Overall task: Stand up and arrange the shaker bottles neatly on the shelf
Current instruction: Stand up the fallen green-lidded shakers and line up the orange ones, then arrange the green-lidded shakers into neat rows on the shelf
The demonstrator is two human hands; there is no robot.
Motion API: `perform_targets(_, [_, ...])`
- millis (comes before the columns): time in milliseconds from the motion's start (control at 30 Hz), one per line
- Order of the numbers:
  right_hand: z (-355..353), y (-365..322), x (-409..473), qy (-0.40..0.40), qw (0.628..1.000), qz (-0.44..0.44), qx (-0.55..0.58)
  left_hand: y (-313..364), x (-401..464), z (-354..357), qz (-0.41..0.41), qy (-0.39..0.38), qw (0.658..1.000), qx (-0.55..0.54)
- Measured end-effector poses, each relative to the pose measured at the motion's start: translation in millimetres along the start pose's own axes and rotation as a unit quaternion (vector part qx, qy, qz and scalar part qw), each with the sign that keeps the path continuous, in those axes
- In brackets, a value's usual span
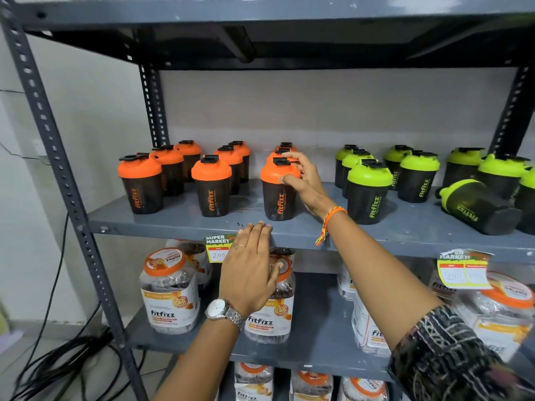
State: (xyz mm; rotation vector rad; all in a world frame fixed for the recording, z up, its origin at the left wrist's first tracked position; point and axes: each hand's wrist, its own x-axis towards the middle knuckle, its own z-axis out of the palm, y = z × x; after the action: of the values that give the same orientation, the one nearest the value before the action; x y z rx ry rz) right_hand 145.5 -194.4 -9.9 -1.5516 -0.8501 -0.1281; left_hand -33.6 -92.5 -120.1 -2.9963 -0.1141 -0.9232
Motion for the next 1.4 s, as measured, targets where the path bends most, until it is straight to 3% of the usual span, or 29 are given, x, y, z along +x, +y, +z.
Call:
perform_targets(200, [-5,0,-3,-0.022,1.000,0.020,0.007,-3,1,0,0.005,0.006,1.000,0.003])
perform_targets(333, [-17,-17,-31,0.003,0.999,0.031,-0.004,-3,2,-4,0.002,0.016,1.000,-0.007])
perform_targets(467, [-30,-25,-92,0.093,0.992,-0.006,-0.089,12,-1,-5,-0.006,0.048,0.998,-0.031])
perform_targets(667, [-100,-51,-165,0.250,0.962,-0.069,-0.081,59,9,4,0.053,0.063,0.995,-0.048])
perform_targets(867, [-231,-60,-169,0.359,0.895,0.043,-0.262,119,36,17,0.085,0.047,0.994,-0.044])
perform_targets(967, [-271,-58,-163,0.346,0.855,0.100,-0.373,143,42,25,0.088,0.046,0.994,-0.034])
perform_targets(1133, [-290,-42,-149,0.212,0.804,0.173,-0.528,156,41,34,0.062,0.056,0.996,-0.018])
perform_targets(1400, [-284,-29,-144,0.189,0.752,0.217,-0.593,164,41,36,0.041,0.057,0.998,-0.005])
